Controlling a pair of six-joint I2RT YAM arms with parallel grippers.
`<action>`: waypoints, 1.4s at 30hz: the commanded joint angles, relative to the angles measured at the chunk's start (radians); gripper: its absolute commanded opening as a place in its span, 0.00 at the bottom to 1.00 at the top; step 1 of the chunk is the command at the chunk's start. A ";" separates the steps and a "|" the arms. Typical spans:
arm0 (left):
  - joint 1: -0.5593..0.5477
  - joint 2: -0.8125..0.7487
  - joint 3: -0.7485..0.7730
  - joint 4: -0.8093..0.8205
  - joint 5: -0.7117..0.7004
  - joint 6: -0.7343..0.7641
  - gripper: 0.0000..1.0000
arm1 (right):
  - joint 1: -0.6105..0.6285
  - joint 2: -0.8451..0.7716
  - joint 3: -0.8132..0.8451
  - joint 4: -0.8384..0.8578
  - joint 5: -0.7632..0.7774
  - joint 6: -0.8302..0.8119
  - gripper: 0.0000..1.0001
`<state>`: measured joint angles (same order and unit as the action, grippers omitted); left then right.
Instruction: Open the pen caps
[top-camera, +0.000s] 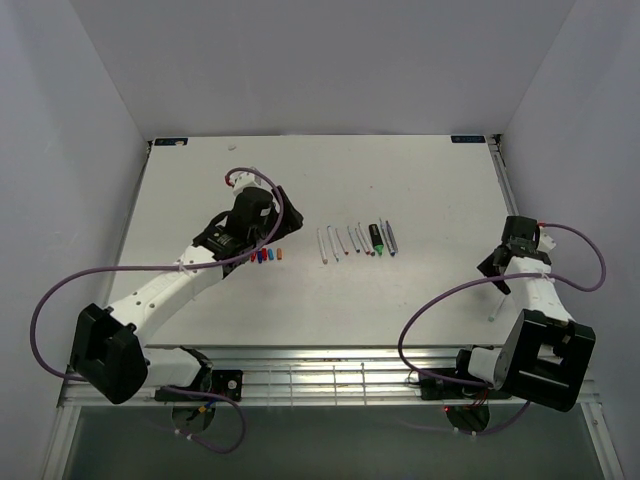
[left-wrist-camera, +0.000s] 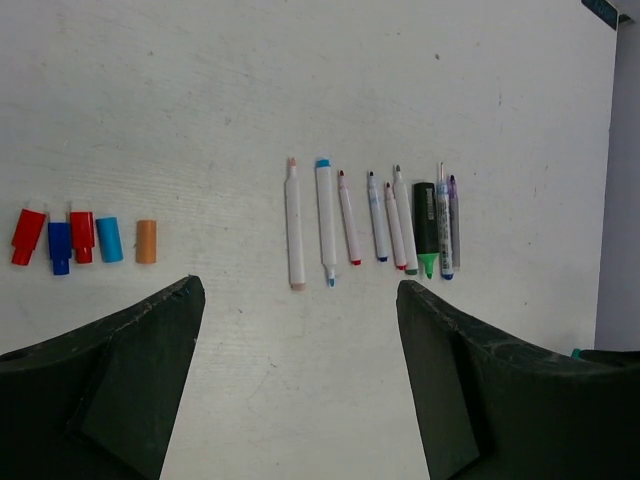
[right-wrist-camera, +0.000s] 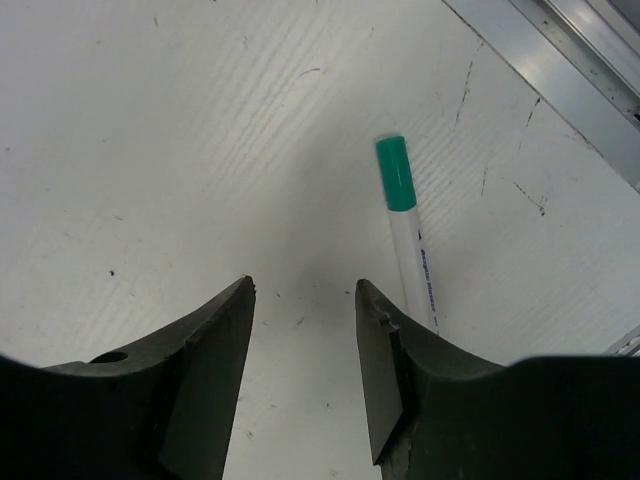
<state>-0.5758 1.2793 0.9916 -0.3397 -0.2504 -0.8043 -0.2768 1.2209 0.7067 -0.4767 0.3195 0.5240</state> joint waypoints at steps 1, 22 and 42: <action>-0.036 0.005 0.025 -0.016 -0.016 -0.015 0.89 | -0.031 -0.021 -0.033 -0.025 0.035 0.018 0.51; -0.088 -0.014 0.022 -0.013 -0.047 -0.016 0.89 | -0.107 -0.008 -0.148 0.009 0.038 0.036 0.44; -0.090 0.011 0.015 0.122 0.118 0.095 0.89 | 0.146 -0.092 -0.060 0.148 -0.261 -0.076 0.08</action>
<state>-0.6613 1.2930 0.9924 -0.3038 -0.2371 -0.7692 -0.2367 1.1751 0.5346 -0.3439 0.1833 0.5152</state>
